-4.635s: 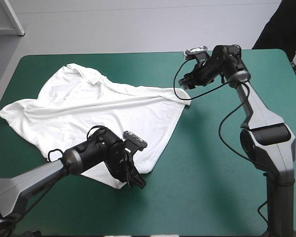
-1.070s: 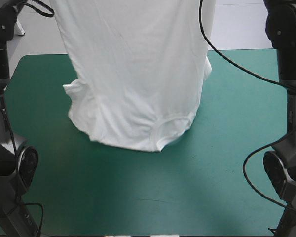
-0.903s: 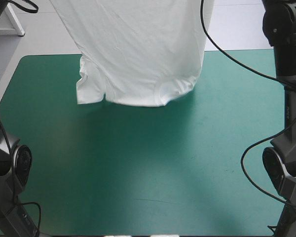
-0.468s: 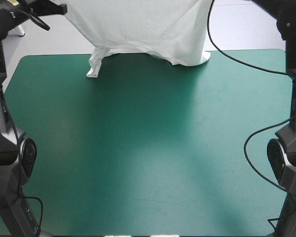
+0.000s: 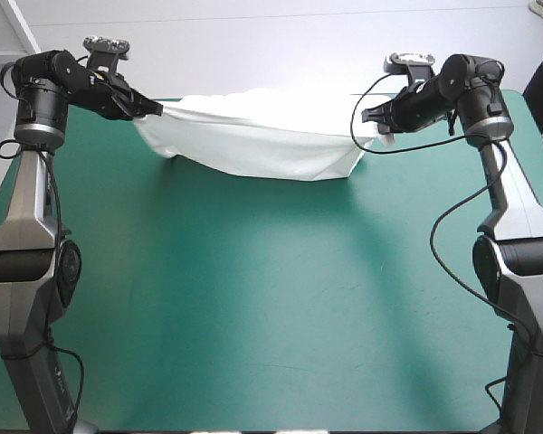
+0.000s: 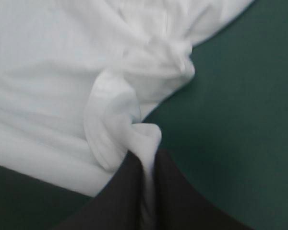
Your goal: Fold the cloth
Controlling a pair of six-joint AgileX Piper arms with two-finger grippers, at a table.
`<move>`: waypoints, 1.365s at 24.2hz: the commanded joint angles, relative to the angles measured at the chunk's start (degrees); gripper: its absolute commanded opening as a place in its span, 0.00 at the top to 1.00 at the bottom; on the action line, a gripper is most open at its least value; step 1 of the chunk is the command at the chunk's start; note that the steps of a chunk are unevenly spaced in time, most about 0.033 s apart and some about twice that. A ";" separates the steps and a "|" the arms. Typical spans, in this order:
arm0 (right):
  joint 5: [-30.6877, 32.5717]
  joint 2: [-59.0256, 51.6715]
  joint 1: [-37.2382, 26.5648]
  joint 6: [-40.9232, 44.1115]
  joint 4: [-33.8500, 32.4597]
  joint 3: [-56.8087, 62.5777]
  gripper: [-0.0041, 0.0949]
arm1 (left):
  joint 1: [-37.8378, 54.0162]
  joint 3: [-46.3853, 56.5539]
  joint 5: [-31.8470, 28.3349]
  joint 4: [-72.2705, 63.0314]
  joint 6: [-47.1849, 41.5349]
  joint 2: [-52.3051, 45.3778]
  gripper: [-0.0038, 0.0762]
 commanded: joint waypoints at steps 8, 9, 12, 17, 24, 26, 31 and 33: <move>-1.57 -23.61 -1.39 -4.07 -6.18 35.34 0.98 | 0.82 43.07 -6.34 9.35 -1.08 -23.95 0.93; -1.57 -25.34 -1.39 -4.07 -6.07 37.37 0.98 | 0.82 47.51 -7.38 9.43 -1.82 -27.08 0.93; -1.57 -31.75 -1.39 -4.07 -4.89 46.79 0.98 | 0.82 61.77 -8.18 11.98 -3.67 -35.90 0.93; -1.57 -41.70 -1.39 -4.07 -4.21 60.58 0.97 | 0.82 75.01 -5.84 17.10 -7.02 -46.40 0.93; -1.57 -58.69 -1.39 -3.09 -2.77 79.16 0.98 | 0.82 79.11 2.39 16.59 -8.82 -53.49 0.93; -1.57 -61.94 -1.39 -2.69 -2.77 81.58 0.98 | 0.82 80.82 2.39 16.32 -10.04 -55.12 0.93; -1.57 -66.00 -1.39 -2.67 -3.31 83.42 0.97 | 0.82 85.75 2.39 17.61 -10.04 -56.38 0.93; -1.57 -66.28 -1.39 -2.67 -3.31 83.42 0.96 | 0.82 86.89 2.39 16.29 -9.33 -56.38 0.92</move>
